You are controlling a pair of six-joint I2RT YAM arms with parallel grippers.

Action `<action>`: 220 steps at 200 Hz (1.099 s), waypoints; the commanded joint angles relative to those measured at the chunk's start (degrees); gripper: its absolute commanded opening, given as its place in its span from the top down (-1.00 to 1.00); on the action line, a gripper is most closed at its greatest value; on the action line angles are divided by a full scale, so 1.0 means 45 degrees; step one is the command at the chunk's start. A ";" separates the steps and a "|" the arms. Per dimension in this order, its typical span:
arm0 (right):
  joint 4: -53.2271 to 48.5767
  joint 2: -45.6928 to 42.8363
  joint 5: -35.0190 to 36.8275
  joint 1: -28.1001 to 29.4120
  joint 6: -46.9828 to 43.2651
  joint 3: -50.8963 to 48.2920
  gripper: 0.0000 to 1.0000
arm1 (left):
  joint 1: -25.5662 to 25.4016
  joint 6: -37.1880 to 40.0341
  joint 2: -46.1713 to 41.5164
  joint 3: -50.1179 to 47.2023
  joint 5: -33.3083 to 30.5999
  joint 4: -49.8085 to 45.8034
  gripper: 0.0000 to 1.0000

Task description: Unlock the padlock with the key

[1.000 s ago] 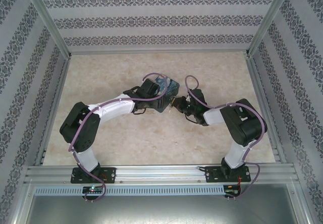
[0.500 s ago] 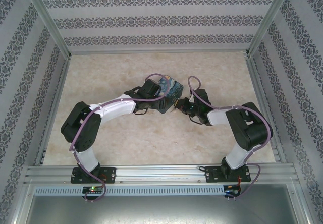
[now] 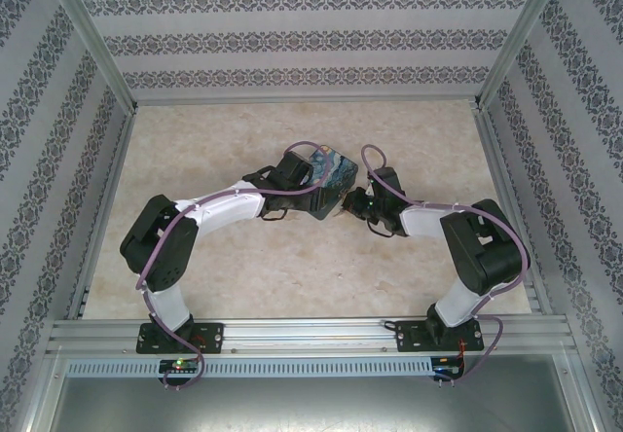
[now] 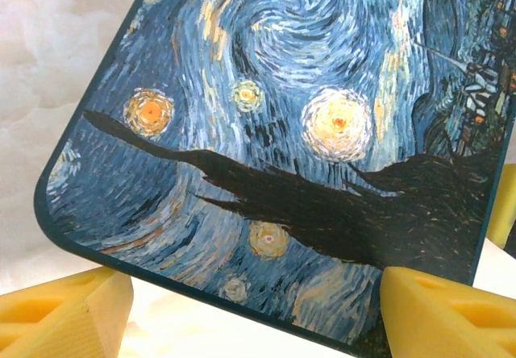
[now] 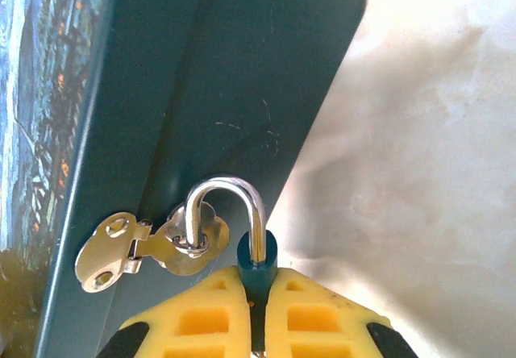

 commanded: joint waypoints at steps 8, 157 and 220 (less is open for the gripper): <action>-0.2107 0.0338 0.1244 -0.0397 -0.0525 0.0575 1.00 | -0.0010 0.0681 0.0943 -0.0569 -0.0540 -0.2565 -0.53; -0.2071 0.0104 -0.1405 -0.2672 -0.2182 0.1577 1.00 | -0.0012 0.0808 0.1244 -0.0615 -0.0120 -0.2516 -0.37; -0.1148 -0.0348 -0.1705 -0.2255 -0.1734 0.0435 1.00 | 0.0085 0.0688 0.0239 -0.0332 -0.0176 -0.2769 -0.47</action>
